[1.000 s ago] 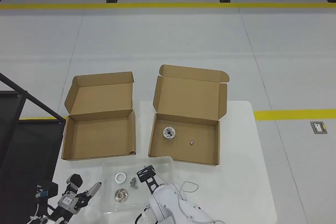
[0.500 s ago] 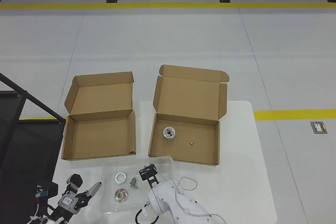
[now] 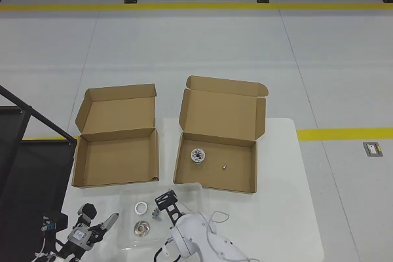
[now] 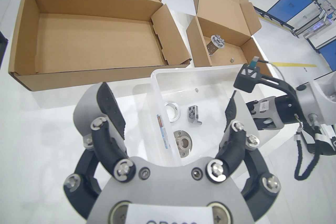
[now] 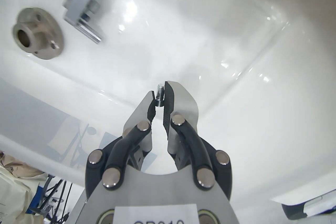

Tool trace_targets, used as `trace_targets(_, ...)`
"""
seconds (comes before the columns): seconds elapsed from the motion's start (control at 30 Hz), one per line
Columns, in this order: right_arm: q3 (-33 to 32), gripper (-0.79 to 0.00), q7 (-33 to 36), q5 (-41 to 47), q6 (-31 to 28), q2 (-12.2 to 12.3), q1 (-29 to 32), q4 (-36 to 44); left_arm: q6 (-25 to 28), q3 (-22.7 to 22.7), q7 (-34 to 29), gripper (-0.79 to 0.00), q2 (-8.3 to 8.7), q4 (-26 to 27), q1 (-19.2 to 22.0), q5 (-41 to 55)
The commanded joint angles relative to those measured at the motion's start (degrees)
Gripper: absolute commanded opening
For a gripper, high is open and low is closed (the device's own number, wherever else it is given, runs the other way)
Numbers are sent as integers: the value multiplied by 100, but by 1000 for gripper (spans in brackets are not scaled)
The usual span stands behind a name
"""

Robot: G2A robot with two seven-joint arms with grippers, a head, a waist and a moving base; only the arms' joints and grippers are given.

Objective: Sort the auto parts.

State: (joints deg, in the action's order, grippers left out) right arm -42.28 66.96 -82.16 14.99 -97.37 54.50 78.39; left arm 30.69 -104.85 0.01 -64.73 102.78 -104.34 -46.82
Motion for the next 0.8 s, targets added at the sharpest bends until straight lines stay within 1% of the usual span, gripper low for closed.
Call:
trace_targets(0.0, -57, -785, -308, -227, -289, 98, 380, 708, 0, 0, 0, 0, 0, 0, 0, 0)
trace_targets(0.07, -118, -785, -749, -433, -665, 212, 832, 1408, 0, 0, 0, 0, 0, 0, 0, 0)
trace_targets(0.13, -199, -785, -1256, -644, -1186, 350, 1335, 2054, 0, 0, 0, 0, 0, 0, 0, 0)
trace_targets(0.23, -365, -785, -2291, -954, -1975, 566, 2117, 2864, 0, 0, 0, 0, 0, 0, 0, 0)
trace_targets(0.27, -462, -785, -2645, -1174, -2141, 640, 2360, 3037, 0, 0, 0, 0, 0, 0, 0, 0)
trace_targets(0.6, -463, -785, -2662, -1167, -2145, 641, 2364, 3028, 0, 0, 0, 0, 0, 0, 0, 0)
trace_targets(0.7, -604, -785, -3175, -863, -2274, 660, 2392, 3095, 0, 0, 0, 0, 0, 0, 0, 0)
trace_targets(0.77, -791, -785, -3701, -616, -2516, 702, 2478, 3253, 0, 0, 0, 0, 0, 0, 0, 0)
